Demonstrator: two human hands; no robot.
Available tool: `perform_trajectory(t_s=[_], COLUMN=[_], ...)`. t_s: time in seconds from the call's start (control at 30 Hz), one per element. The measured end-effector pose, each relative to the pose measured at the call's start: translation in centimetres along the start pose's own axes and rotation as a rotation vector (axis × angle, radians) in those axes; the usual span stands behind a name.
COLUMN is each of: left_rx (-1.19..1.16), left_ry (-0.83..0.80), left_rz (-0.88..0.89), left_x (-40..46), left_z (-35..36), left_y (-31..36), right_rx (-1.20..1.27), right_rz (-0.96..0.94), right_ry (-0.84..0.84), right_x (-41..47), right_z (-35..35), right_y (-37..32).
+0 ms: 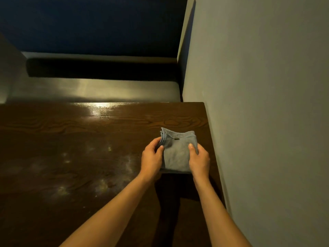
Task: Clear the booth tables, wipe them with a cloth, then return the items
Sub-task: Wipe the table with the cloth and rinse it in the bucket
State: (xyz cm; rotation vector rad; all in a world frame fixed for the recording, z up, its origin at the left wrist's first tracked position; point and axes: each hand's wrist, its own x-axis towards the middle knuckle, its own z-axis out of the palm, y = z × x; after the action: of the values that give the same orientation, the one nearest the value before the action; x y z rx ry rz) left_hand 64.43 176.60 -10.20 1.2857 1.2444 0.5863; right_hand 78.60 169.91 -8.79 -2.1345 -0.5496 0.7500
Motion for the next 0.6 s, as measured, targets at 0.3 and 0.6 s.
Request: perform_trajectory(t_s=[0.3,0.6], left_rx=[-0.012,0.955], left_ry=[0.106,-0.105], left_rz=[0.121,0.408], left_x=[8.0,13.8], left_z=[5.5,8.7], left_y=[2.9,-1.1], right_rx=[-0.057,-0.292], right_rz=[-0.168,-0.315], right_ry=[0.140,-0.155], right_x=[9.7,14.1], right_z=[-1.5,1.8], right_y=[-1.4,2.6])
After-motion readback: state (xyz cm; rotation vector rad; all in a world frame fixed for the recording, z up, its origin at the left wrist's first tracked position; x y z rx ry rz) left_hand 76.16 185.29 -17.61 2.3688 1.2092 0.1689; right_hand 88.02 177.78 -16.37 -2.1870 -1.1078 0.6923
